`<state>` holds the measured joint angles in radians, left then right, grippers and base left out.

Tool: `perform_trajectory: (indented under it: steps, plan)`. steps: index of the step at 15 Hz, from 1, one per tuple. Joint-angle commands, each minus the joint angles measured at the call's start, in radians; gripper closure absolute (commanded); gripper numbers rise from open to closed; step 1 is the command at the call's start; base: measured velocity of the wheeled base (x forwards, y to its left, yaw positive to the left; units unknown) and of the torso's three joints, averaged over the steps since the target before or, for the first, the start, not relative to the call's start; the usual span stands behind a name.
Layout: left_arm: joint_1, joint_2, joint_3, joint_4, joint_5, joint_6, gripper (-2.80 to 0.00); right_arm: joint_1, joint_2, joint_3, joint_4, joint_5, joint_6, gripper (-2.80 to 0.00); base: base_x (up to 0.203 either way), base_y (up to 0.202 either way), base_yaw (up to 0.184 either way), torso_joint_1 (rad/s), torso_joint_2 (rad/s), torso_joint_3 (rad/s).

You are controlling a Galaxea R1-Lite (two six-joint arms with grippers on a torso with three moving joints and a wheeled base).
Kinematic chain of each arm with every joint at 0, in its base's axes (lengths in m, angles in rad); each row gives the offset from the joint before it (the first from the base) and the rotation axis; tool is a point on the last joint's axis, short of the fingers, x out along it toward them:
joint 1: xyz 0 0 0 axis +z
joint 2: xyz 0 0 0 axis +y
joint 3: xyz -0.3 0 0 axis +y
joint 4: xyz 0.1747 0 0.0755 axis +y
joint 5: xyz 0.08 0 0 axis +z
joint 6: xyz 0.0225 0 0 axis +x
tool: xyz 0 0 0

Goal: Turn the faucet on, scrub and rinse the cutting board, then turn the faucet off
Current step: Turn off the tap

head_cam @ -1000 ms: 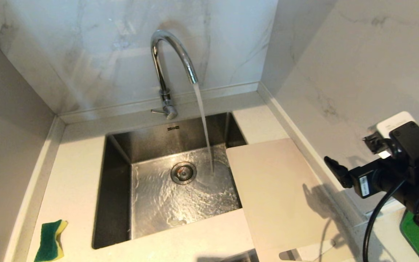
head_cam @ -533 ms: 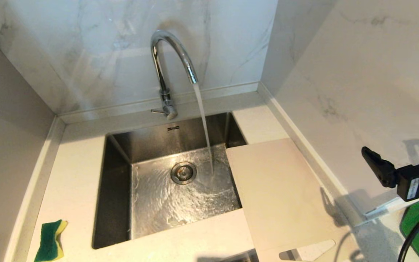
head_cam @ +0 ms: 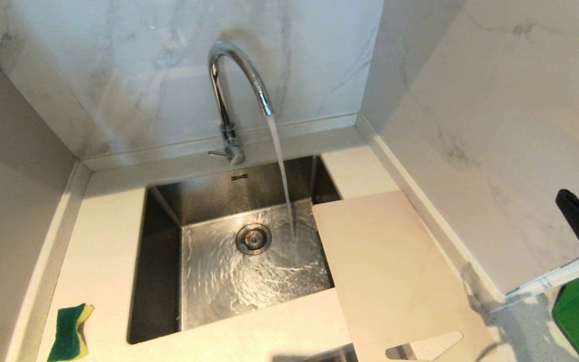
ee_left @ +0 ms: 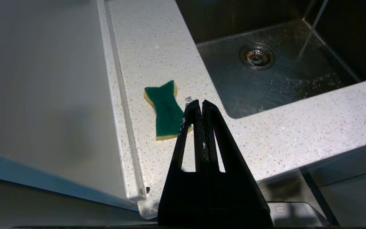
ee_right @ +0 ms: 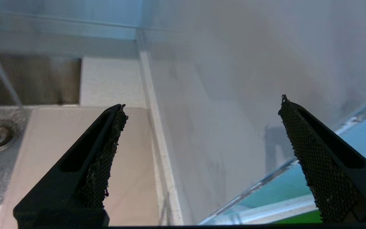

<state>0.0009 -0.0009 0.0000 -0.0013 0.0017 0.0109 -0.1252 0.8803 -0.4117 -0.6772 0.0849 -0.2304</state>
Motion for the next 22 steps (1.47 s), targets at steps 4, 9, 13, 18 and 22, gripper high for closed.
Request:
perform_trajectory:
  steps: [4,9,13,18,22]
  plan:
    - [-0.001,-0.001,0.0,0.0,0.0,0.0,0.0,-0.011,-0.052,0.027,0.007,0.027,-0.002,-2.8,0.0,0.0,0.0,0.0,0.0,0.0]
    - [0.001,-0.001,0.001,0.0,0.0,0.0,0.0,-0.076,-0.148,0.076,0.008,0.025,-0.011,0.0,0.0,0.0,0.0,0.0,0.0,0.0]
    - [0.001,-0.001,0.002,0.0,0.0,0.0,0.0,-0.141,-0.284,0.115,0.11,0.045,-0.017,0.0,0.0,0.0,0.0,0.0,0.0,0.0]
    - [0.001,-0.001,0.001,0.0,0.0,0.0,0.0,-0.145,-0.484,0.236,0.158,0.048,-0.007,0.0,0.0,0.0,0.0,0.0,0.0,0.0]
    - [0.0,-0.001,0.001,0.0,0.0,0.0,0.0,-0.162,-0.6,0.373,0.225,0.046,0.019,0.0,0.0,0.0,0.0,0.0,0.0,0.0]
